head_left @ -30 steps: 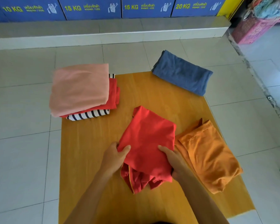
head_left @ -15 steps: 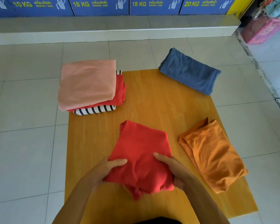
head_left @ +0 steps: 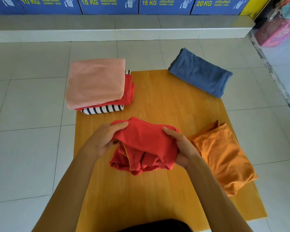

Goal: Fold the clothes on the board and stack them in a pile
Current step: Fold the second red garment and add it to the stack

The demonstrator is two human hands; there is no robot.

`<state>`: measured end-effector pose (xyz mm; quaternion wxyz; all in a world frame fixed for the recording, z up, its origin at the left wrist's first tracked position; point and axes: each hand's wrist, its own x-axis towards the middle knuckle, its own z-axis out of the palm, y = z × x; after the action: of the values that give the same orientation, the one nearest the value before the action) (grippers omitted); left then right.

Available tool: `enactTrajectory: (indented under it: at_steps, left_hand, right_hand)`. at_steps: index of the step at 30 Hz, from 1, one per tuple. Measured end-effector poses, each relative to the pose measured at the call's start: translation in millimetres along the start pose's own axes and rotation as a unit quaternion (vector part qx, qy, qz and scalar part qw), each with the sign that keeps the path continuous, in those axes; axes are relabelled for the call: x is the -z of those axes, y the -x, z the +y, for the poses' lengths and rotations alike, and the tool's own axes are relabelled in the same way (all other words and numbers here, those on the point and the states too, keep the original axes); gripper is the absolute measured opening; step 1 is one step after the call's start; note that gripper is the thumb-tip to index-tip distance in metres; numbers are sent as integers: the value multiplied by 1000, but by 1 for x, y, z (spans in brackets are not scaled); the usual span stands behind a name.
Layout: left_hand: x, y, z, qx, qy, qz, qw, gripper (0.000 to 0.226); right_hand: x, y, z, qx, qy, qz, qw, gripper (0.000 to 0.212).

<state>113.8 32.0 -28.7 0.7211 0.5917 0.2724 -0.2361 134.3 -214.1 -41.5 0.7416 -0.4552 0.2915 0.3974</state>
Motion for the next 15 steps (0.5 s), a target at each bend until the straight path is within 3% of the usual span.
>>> enactTrajectory:
  at_steps: [4,8,10,15]
  left_hand:
    - [0,-8,11,-27,-12,4,1000,38]
    - [2,-10,20,-17,133,13,991,25]
    - [5,-12,19,-12,164,11,986,14]
    - [8,-13,-12,0,119,-7,993,31]
  right_hand:
    - [-3,-2,-8,39,-9,4,999,46]
    - [1,3,-8,51,-20,-72,996,42]
    - [2,1,-5,32,5,-69,997,40]
    - [20,-6,11,21,-9,-43,999,45]
